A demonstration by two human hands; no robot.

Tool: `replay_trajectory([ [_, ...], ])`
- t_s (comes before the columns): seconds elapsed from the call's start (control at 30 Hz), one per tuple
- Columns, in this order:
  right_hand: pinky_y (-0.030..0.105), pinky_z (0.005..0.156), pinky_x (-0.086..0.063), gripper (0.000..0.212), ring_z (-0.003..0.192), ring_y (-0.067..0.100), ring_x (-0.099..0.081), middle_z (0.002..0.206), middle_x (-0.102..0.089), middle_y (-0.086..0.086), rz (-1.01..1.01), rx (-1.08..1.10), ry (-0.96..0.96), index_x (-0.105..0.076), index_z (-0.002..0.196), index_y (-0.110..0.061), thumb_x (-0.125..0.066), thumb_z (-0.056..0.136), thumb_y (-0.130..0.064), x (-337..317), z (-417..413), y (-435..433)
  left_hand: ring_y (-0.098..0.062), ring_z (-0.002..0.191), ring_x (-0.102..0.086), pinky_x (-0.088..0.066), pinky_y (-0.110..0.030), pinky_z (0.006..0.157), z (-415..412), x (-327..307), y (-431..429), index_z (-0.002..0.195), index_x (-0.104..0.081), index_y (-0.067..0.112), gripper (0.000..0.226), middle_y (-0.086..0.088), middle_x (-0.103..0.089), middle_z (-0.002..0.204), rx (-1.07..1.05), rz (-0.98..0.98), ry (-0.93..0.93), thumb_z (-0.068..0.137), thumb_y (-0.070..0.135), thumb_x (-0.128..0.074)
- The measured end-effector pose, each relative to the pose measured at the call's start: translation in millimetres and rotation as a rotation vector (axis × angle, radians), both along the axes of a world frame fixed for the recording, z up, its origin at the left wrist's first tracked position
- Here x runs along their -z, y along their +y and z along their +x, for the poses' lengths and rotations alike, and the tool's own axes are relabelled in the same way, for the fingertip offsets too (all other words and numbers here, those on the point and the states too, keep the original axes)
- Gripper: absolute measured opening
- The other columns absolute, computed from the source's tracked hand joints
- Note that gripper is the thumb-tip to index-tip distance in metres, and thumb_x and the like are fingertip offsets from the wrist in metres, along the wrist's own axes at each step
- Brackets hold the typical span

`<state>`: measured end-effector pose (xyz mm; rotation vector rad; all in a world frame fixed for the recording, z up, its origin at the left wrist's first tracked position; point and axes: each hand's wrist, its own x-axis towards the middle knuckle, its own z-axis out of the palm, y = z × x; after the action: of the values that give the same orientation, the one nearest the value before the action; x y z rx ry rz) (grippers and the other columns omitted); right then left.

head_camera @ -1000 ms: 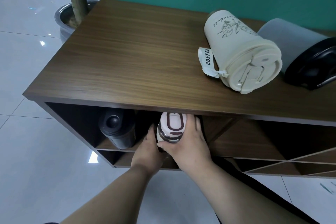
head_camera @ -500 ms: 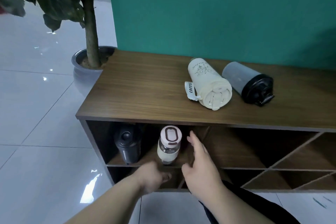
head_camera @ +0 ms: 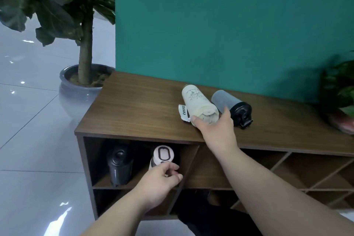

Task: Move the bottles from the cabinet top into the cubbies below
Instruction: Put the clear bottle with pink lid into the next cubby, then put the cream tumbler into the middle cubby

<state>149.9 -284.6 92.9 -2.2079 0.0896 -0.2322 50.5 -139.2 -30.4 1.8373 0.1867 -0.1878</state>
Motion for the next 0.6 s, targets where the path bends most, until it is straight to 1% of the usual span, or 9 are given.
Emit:
replay_trajectory([
  [0.1,0.044,0.108,-0.04,0.131,0.142,0.031,-0.04,0.159,-0.029,0.011,-0.027,0.038,-0.016,-0.003,0.159,-0.023,-0.083,0.063,-0.061,11,16,16,-0.005,0.083,-0.064,-0.049,-0.019,0.083,10,8,1,0.117,-0.069,0.028,0.025,0.008,-0.074,0.1,0.036,0.0,-0.007,0.093,0.03,-0.072],
  [0.13,0.045,0.108,-0.041,0.132,0.141,0.031,-0.042,0.159,-0.03,0.012,-0.037,0.054,-0.031,-0.002,0.159,-0.024,-0.084,0.062,-0.061,14,21,20,-0.003,0.082,-0.063,-0.047,-0.015,0.08,13,9,1,0.117,-0.068,0.027,0.025,0.008,-0.074,0.1,0.058,0.007,-0.007,0.093,0.029,-0.072],
  [0.2,0.046,0.105,-0.043,0.128,0.136,0.032,-0.046,0.156,-0.033,0.01,-0.066,0.081,-0.051,-0.003,0.158,-0.026,-0.083,0.064,-0.058,19,27,25,-0.001,0.08,-0.063,-0.046,-0.012,0.078,19,13,3,0.117,-0.068,0.026,0.024,0.007,-0.075,0.101,0.089,0.015,-0.004,0.094,0.029,-0.072],
  [0.27,0.043,0.099,-0.045,0.121,0.131,0.029,-0.05,0.154,-0.036,0.007,-0.067,0.089,-0.061,-0.007,0.158,-0.027,-0.082,0.067,-0.052,20,32,25,0.0,0.08,-0.064,-0.047,-0.014,0.079,25,16,4,0.117,-0.069,0.028,0.023,0.007,-0.076,0.103,0.103,0.033,0.006,0.094,0.03,-0.071],
  [0.33,0.038,0.095,-0.045,0.117,0.129,0.024,-0.053,0.152,-0.039,0.004,-0.002,0.071,-0.053,-0.01,0.157,-0.03,-0.082,0.065,-0.047,21,30,20,0.004,0.075,-0.064,-0.048,-0.015,0.078,31,19,4,0.115,-0.07,0.029,0.022,0.008,-0.075,0.097,0.091,0.031,0.01,0.093,0.029,-0.072],
  [0.43,0.032,0.098,-0.047,0.111,0.126,0.015,-0.054,0.147,-0.047,-0.005,0.151,-0.037,-0.006,-0.016,0.153,-0.038,-0.083,0.064,-0.042,17,10,1,0.006,0.06,-0.061,-0.048,-0.017,0.07,39,26,2,0.111,-0.071,0.028,0.018,0.012,-0.071,0.083,0.039,-0.01,0.009,0.093,0.028,-0.073],
  [0.5,0.022,0.087,-0.047,0.098,0.118,0.011,-0.056,0.137,-0.053,-0.01,0.205,-0.142,0.042,-0.024,0.149,-0.036,-0.083,0.071,-0.031,11,-13,-18,0.002,0.06,-0.061,-0.047,-0.019,0.066,40,27,-2,0.11,-0.071,0.027,0.017,0.012,-0.07,0.08,0.022,-0.052,0.028,0.093,0.026,-0.073],
  [0.53,0.02,0.081,-0.046,0.09,0.114,0.009,-0.058,0.132,-0.055,-0.012,0.223,-0.193,0.059,-0.029,0.145,-0.039,-0.082,0.073,-0.028,9,-24,-29,-0.001,0.06,-0.062,-0.047,-0.02,0.065,40,27,-4,0.11,-0.071,0.026,0.017,0.011,-0.069,0.079,0.022,-0.074,0.046,0.093,0.023,-0.073],
  [0.6,0.026,0.081,-0.051,0.079,0.109,0.008,-0.061,0.122,-0.061,-0.014,0.261,-0.271,0.067,-0.04,0.132,-0.048,-0.079,0.066,-0.031,4,-43,-56,-0.007,0.062,-0.061,-0.046,-0.024,0.064,37,27,-9,0.107,-0.072,0.023,0.019,0.01,-0.068,0.075,0.027,-0.114,0.074,0.088,0.023,-0.076],
])
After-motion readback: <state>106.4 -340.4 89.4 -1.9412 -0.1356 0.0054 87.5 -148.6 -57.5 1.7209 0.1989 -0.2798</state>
